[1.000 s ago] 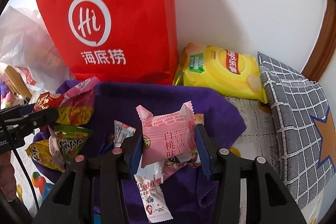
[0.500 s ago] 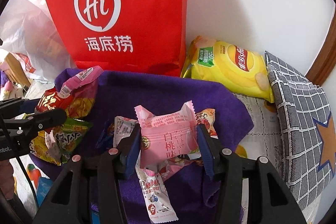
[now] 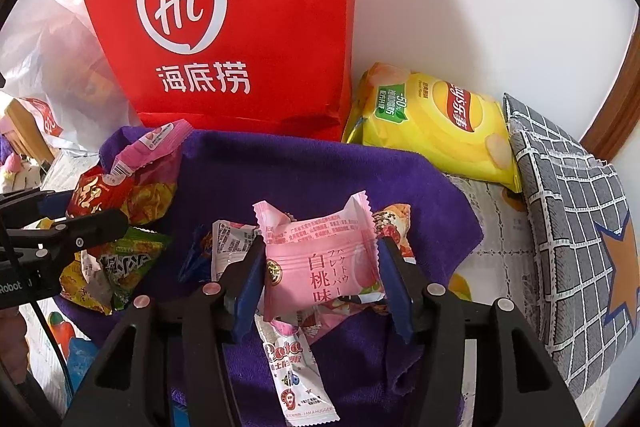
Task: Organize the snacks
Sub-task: 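Lower both packets onto the towel and open both tools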
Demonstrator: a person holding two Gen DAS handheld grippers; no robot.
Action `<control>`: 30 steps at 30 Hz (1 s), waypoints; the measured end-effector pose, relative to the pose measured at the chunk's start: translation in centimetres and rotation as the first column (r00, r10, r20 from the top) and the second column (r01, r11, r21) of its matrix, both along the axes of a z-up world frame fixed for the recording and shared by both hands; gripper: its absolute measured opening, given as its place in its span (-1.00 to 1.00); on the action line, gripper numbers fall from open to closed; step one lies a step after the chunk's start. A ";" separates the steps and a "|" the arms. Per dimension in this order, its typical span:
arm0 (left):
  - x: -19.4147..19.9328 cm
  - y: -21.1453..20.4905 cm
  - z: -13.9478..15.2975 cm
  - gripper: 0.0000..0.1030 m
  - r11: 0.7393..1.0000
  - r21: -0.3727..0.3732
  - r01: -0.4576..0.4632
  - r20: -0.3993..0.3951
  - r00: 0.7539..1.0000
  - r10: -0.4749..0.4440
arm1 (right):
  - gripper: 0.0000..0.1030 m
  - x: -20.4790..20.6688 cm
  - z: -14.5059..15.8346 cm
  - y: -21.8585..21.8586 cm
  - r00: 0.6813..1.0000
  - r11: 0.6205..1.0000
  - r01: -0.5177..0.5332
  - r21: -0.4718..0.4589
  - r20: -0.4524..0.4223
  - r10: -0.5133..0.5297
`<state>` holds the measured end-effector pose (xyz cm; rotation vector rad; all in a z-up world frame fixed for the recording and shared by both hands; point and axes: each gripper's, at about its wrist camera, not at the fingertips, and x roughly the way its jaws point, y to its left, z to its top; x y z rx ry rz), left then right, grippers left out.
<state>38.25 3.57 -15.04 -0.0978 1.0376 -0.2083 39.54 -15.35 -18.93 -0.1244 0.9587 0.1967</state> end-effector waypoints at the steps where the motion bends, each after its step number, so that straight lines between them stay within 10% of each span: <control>1: 0.0 0.0 0.0 0.02 1.000 0.002 0.000 0.000 1.000 0.000 | 0.05 0.0 0.0 0.0 1.000 1.000 0.000 -0.002 0.000 0.000; 19: 0.4 -0.3 -0.3 0.21 0.999 0.033 -0.012 -0.022 1.000 0.012 | 0.10 -0.7 0.1 0.8 0.999 0.998 -0.047 -0.041 -0.014 0.046; 30: -0.1 0.6 0.9 0.41 1.000 -0.003 -0.009 0.006 1.000 0.009 | 0.46 -0.4 0.6 0.5 0.999 1.000 -0.011 0.026 -0.035 0.012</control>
